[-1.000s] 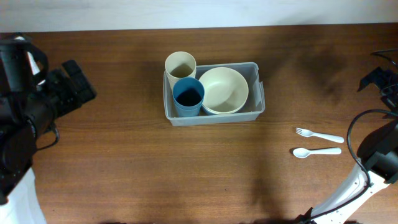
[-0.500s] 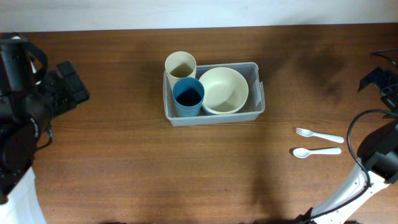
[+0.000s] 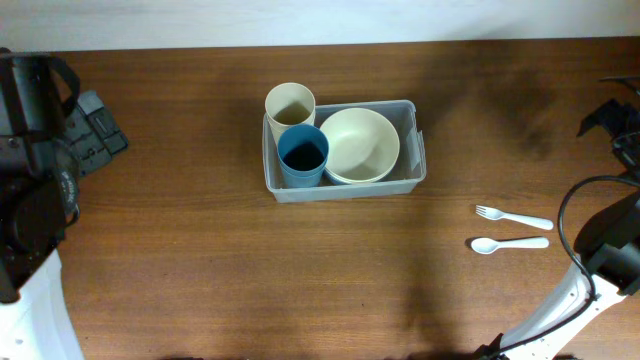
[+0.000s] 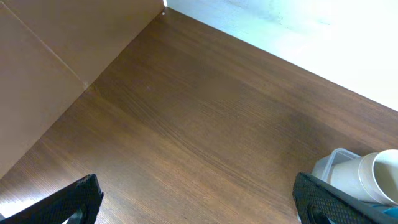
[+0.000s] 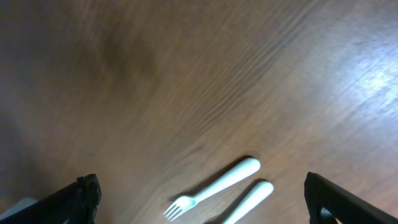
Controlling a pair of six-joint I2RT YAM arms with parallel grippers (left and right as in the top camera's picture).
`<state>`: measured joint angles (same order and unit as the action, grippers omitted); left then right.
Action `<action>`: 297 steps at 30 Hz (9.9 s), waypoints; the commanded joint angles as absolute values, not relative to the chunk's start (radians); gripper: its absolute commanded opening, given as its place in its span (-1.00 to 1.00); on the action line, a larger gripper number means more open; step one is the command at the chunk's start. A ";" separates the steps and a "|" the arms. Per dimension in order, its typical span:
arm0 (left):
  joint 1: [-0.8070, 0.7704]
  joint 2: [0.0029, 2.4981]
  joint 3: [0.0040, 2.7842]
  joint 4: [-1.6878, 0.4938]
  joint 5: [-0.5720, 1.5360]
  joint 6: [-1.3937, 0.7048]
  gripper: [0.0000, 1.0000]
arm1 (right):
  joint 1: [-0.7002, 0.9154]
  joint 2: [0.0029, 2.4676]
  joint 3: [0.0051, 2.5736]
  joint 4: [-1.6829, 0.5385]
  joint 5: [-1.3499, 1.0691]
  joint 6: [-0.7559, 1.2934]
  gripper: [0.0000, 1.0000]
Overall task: Pack container
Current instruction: 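Withdraw the left gripper to the left side of the table, then lower the right gripper over the white spoon's handle, then close the right gripper on the spoon handle and lift, then carry the spoon left into the container's right edge and release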
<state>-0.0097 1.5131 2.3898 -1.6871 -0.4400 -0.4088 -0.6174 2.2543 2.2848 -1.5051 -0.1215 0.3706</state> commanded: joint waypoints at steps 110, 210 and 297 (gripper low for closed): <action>0.201 1.768 2.370 -1.629 -0.490 -0.434 1.00 | -0.530 1.638 0.966 -0.915 0.011 1.134 0.98; 0.201 1.768 2.370 -1.629 -0.490 -0.433 0.99 | -0.471 1.759 0.952 -0.863 0.061 1.107 -0.92; 0.201 1.768 2.370 -1.629 -0.490 -0.434 0.99 | 0.208 1.768 1.496 -0.611 0.127 0.139 0.27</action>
